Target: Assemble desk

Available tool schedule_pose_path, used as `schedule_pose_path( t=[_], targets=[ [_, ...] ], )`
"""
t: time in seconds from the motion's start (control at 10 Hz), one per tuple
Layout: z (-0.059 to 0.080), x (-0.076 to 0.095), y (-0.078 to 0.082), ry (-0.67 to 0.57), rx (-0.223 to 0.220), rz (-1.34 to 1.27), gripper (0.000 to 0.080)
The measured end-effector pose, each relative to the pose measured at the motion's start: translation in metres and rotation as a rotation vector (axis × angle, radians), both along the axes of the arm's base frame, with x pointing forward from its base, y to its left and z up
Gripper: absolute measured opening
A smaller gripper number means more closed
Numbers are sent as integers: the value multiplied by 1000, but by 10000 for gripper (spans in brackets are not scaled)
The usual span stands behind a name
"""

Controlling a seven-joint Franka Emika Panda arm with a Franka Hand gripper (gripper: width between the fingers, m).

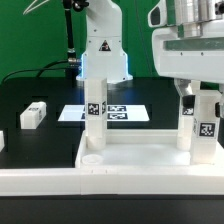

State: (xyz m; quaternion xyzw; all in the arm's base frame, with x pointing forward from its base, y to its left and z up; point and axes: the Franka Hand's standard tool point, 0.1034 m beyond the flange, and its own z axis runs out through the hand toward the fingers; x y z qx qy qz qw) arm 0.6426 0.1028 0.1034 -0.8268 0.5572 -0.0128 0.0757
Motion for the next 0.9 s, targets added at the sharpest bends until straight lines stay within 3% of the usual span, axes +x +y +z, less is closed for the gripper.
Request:
schedule_pose_path(
  t=[0.3, 0.4, 0.5, 0.8, 0.9],
  targets=[
    [0, 0, -2, -21, -40, 224, 649],
    [4, 0, 2, -13, -105, 438, 649],
    [10, 4, 9, -38, -139, 648, 649],
    [10, 5, 9, -41, -148, 701, 649],
    [10, 5, 9, -41, -148, 701, 502]
  ],
)
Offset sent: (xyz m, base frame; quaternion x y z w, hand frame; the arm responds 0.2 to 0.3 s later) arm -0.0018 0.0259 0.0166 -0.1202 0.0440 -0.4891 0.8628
